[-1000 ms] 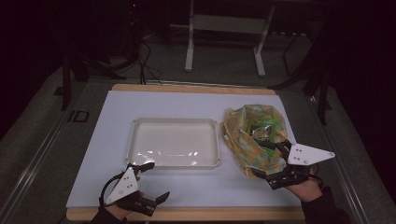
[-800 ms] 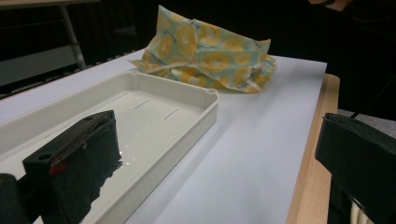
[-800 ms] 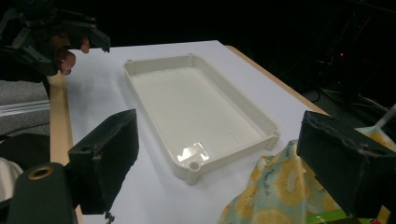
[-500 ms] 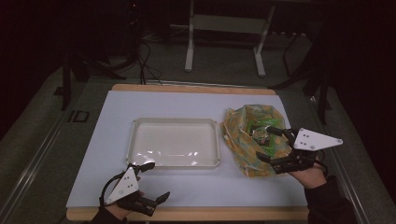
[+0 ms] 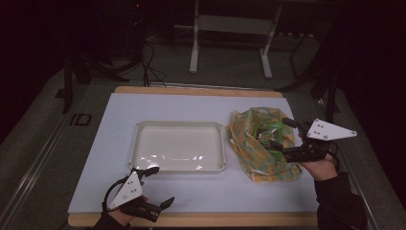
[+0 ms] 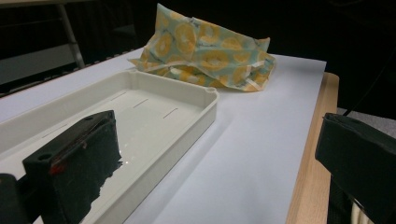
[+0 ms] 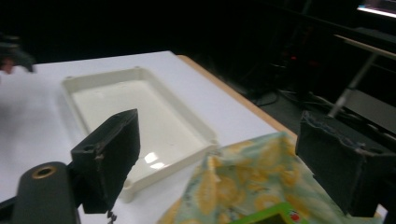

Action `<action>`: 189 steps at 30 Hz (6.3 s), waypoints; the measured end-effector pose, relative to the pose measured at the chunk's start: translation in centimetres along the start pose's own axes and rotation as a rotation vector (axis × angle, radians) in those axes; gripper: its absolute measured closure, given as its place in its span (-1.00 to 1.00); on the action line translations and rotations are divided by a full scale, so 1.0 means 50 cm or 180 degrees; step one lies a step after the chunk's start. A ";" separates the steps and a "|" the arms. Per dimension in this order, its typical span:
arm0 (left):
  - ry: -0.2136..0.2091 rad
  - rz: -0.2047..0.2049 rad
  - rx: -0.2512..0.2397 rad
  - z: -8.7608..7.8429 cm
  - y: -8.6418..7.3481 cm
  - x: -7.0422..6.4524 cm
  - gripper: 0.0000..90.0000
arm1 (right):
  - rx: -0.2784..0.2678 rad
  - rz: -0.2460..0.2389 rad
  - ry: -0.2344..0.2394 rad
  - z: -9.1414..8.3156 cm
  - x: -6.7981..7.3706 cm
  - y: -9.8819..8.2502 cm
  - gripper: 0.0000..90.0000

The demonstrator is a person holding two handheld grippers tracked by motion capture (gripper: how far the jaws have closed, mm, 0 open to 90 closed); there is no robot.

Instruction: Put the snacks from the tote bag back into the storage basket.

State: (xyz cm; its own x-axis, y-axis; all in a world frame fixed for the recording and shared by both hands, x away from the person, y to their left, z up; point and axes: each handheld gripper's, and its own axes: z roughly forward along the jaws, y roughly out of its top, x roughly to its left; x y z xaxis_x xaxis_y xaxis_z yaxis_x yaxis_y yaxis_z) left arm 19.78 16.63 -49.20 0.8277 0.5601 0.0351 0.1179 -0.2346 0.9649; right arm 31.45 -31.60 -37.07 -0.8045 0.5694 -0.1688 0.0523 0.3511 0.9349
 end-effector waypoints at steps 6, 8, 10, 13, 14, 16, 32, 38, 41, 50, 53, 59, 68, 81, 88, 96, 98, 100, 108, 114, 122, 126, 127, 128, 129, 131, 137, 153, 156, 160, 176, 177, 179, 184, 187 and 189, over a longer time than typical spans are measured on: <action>0.0011 0.0003 -0.0002 0.000 0.000 0.000 -0.99 | 0.0020 0.0150 -0.0120 0.002 -0.029 -0.012 -0.69; 0.0004 0.0006 0.0000 0.001 0.000 -0.001 -0.99 | 0.0037 0.0173 -0.0186 0.004 -0.036 -0.017 -0.69; -0.0002 0.0014 0.0003 0.001 0.000 -0.001 -0.99 | 0.0068 0.0200 -0.0222 0.006 -0.044 -0.022 -0.68; -0.0008 0.0022 0.0020 0.002 0.000 -0.001 -0.99 | 0.0121 0.0258 -0.0281 0.010 -0.056 -0.030 -0.65; -0.0010 0.0016 0.0017 0.002 0.000 -0.001 -0.99 | 0.0129 0.0280 -0.0297 0.011 -0.059 -0.034 -0.65; -0.0018 0.0019 0.0021 0.002 0.000 -0.002 -0.99 | 0.0142 0.0329 -0.0325 0.013 -0.067 -0.041 -0.65; -0.0029 0.0051 0.0045 0.005 -0.001 -0.003 -0.99 | 0.0436 0.0702 -0.0579 0.049 -0.109 -0.133 -0.41; -0.0025 0.0057 0.0043 0.006 -0.001 -0.003 -0.99 | 0.0514 0.0828 -0.0655 0.057 -0.122 -0.170 -0.33; -0.0028 0.0059 0.0047 0.006 -0.001 -0.003 -0.99 | 0.0569 0.0877 -0.0692 0.061 -0.127 -0.186 -0.32; -0.0035 0.0055 0.0055 0.008 -0.001 -0.003 -0.99 | 0.0792 0.1054 -0.0791 0.076 -0.143 -0.235 -0.27; -0.0036 0.0058 0.0057 0.008 -0.001 -0.004 -0.99 | 0.0814 0.1115 -0.0794 0.083 -0.146 -0.247 -0.27; -0.0040 0.0058 0.0055 0.008 -0.001 -0.004 -0.99 | 0.0910 0.1197 -0.0852 0.098 -0.147 -0.267 -0.25; -0.0057 0.0068 0.0077 0.009 -0.001 -0.005 -0.99 | 0.1087 0.1380 -0.0768 0.118 -0.145 -0.299 -0.12; -0.0066 0.0077 0.0088 0.010 -0.001 -0.006 -0.99 | 0.1466 0.1318 -0.0779 0.146 -0.138 -0.302 0.24; -0.0066 0.0081 0.0089 0.010 -0.001 -0.006 -0.99 | 0.1615 0.1212 -0.0854 0.156 -0.125 -0.289 0.87; -0.0057 0.0077 0.0090 0.010 -0.001 -0.005 -0.99 | 0.1553 0.1243 -0.0920 0.158 -0.118 -0.276 0.97; -0.0056 0.0074 0.0086 0.010 -0.001 -0.005 -0.99 | 0.1476 0.1287 -0.0914 0.153 -0.119 -0.270 0.98; -0.0051 0.0078 0.0081 0.010 -0.001 -0.005 -0.99 | 0.1414 0.1280 -0.0925 0.147 -0.118 -0.261 0.98; -0.0041 0.0090 0.0067 0.009 -0.001 -0.004 -0.99 | 0.1173 0.1188 -0.1034 0.118 -0.105 -0.227 0.98; -0.0040 0.0091 0.0068 0.010 -0.001 -0.005 -0.99 | 0.1051 0.1215 -0.1060 0.098 -0.104 -0.216 0.98; -0.0035 0.0092 0.0068 0.010 -0.001 -0.005 -0.99 | 0.0822 0.1327 -0.1152 0.063 -0.111 -0.201 0.98; -0.0030 0.0090 0.0064 0.010 -0.001 -0.004 -0.99 | 0.0742 0.1339 -0.1214 0.047 -0.113 -0.193 0.98; -0.0031 0.0090 0.0064 0.010 -0.001 -0.004 -0.99 | 0.0715 0.1365 -0.1222 0.043 -0.113 -0.192 0.98; -0.0029 0.0092 0.0066 0.010 -0.001 -0.004 -0.99 | 0.0705 0.1377 -0.1222 0.039 -0.114 -0.190 0.98; -0.0028 0.0092 0.0066 0.010 -0.001 -0.004 -0.99 | 0.0694 0.1391 -0.1252 0.035 -0.115 -0.189 0.98; -0.0027 0.0095 0.0064 0.010 -0.001 -0.004 -0.99 | 0.0677 0.1398 -0.1276 0.029 -0.116 -0.186 0.98; -0.0020 0.0096 0.0063 0.010 -0.001 -0.004 -0.99 | 0.0609 0.1428 -0.1342 0.010 -0.115 -0.174 0.98; -0.0012 0.0087 0.0050 0.011 0.000 -0.004 -0.99 | 0.0469 0.1417 -0.1507 -0.032 -0.106 -0.132 0.98; -0.0014 0.0087 0.0048 0.011 0.000 -0.005 -0.99 | 0.0446 0.1425 -0.1532 -0.039 -0.107 -0.128 0.98; -0.0011 0.0087 0.0045 0.011 0.000 -0.004 -0.99 | 0.0390 0.1432 -0.1596 -0.052 -0.107 -0.119 0.98; -0.0012 0.0087 0.0045 0.011 0.000 -0.004 -0.99 | 0.0224 0.1413 -0.1663 -0.079 -0.104 -0.077 0.98; -0.0011 0.0088 0.0043 0.011 0.000 -0.005 -0.99 | 0.0210 0.1410 -0.1673 -0.081 -0.103 -0.073 0.98; -0.0013 0.0088 0.0044 0.011 0.000 -0.005 -0.99 | 0.0206 0.1379 -0.1679 -0.082 -0.101 -0.065 0.98; -0.0013 0.0088 0.0043 0.010 0.000 -0.005 -0.99 | 0.0159 0.1367 -0.1694 -0.085 -0.099 -0.049 0.98; -0.0012 0.0087 0.0048 0.010 0.000 -0.005 -0.99 | 0.0123 0.1371 -0.1683 -0.086 -0.100 -0.040 0.98; -0.0013 0.0086 0.0047 0.010 0.000 -0.005 -0.99 | 0.0110 0.1367 -0.1692 -0.086 -0.100 -0.032 0.98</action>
State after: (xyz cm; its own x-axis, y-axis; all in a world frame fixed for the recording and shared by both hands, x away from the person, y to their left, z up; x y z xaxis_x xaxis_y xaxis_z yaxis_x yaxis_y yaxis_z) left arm 19.87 16.10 -49.32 0.8330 0.5501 0.0599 0.1035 -0.2612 0.9597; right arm 32.85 -38.22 -36.37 -0.3089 0.9480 0.0762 0.3279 0.0310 0.9442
